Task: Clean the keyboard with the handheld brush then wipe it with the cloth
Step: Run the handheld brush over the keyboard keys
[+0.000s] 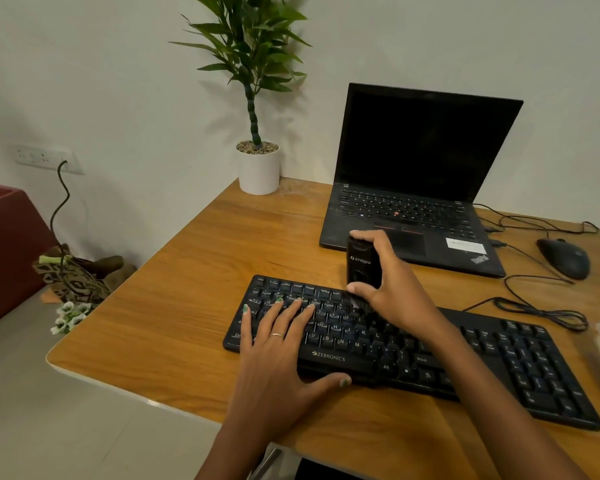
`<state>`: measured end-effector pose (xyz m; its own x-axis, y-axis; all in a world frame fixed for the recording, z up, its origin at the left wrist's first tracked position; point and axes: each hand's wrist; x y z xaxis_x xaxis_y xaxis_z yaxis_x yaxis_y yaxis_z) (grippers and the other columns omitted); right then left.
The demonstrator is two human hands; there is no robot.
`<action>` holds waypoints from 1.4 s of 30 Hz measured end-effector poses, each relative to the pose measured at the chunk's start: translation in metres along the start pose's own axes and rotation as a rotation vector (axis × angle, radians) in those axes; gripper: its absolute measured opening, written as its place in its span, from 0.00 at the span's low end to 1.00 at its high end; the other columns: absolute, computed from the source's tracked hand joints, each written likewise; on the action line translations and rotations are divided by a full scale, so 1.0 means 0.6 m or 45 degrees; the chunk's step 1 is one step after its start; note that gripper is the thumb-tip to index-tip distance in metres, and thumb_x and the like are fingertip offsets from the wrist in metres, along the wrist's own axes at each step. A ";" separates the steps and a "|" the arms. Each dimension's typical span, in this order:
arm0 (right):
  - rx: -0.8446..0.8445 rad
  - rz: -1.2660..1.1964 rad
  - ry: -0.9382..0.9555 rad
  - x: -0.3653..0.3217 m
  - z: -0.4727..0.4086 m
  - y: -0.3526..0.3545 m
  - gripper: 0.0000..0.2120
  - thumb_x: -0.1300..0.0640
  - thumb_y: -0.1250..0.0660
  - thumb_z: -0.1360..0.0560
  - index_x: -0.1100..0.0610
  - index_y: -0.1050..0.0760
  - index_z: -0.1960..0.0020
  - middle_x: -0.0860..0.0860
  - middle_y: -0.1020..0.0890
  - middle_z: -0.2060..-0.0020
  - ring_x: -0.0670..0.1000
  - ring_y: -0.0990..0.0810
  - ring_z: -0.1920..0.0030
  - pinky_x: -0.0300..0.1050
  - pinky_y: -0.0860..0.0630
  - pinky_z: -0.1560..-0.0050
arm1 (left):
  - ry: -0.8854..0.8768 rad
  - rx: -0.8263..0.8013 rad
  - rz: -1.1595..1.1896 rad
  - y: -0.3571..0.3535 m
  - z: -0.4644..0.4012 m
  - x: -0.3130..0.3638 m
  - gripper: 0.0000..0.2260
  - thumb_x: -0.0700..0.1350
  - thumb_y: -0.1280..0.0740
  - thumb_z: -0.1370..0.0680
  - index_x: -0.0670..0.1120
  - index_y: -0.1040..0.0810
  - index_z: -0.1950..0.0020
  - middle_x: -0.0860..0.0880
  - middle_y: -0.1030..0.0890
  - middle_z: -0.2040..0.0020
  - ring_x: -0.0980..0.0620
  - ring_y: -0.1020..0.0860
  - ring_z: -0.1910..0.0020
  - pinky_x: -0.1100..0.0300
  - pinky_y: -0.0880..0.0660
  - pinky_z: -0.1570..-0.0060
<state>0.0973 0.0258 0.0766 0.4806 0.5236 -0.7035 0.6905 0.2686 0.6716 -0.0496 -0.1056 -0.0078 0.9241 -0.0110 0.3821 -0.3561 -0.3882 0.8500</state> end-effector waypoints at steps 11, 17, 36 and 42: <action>-0.057 -0.084 0.023 -0.010 0.019 -0.012 0.34 0.63 0.27 0.30 0.40 0.40 0.33 0.44 0.26 0.45 0.46 0.23 0.48 0.48 0.20 0.50 | -0.003 0.014 -0.002 -0.002 0.001 -0.001 0.44 0.80 0.48 0.32 0.51 0.33 0.26 0.54 0.31 0.28 0.51 0.38 0.27 0.49 0.61 0.27; 0.038 -0.084 -0.034 -0.009 0.017 -0.011 0.35 0.62 0.27 0.29 0.41 0.41 0.32 0.44 0.27 0.48 0.46 0.23 0.50 0.48 0.20 0.53 | -0.003 0.002 -0.004 -0.003 0.000 -0.001 0.45 0.80 0.48 0.32 0.51 0.34 0.25 0.54 0.32 0.27 0.52 0.39 0.26 0.48 0.62 0.27; -0.006 -0.030 -0.042 -0.026 0.031 -0.023 0.34 0.60 0.28 0.29 0.40 0.42 0.33 0.45 0.26 0.48 0.46 0.22 0.52 0.46 0.20 0.54 | -0.020 0.016 0.023 -0.001 0.001 -0.003 0.45 0.79 0.48 0.32 0.51 0.34 0.26 0.54 0.31 0.28 0.51 0.38 0.26 0.49 0.61 0.27; 0.080 -0.054 -0.082 -0.018 0.038 -0.023 0.35 0.59 0.28 0.29 0.40 0.43 0.31 0.44 0.26 0.48 0.45 0.23 0.50 0.43 0.21 0.54 | -0.029 -0.005 0.009 0.001 0.000 -0.002 0.44 0.79 0.49 0.31 0.50 0.34 0.25 0.53 0.31 0.28 0.50 0.37 0.27 0.49 0.59 0.27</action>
<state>0.0950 -0.0019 0.0698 0.4827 0.4590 -0.7459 0.7427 0.2368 0.6264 -0.0509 -0.1059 -0.0076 0.9246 -0.0350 0.3794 -0.3628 -0.3846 0.8488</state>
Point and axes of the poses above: each hand's wrist, its own z-axis away from the middle knuckle, its own y-axis out of the back of the hand, x = y × z
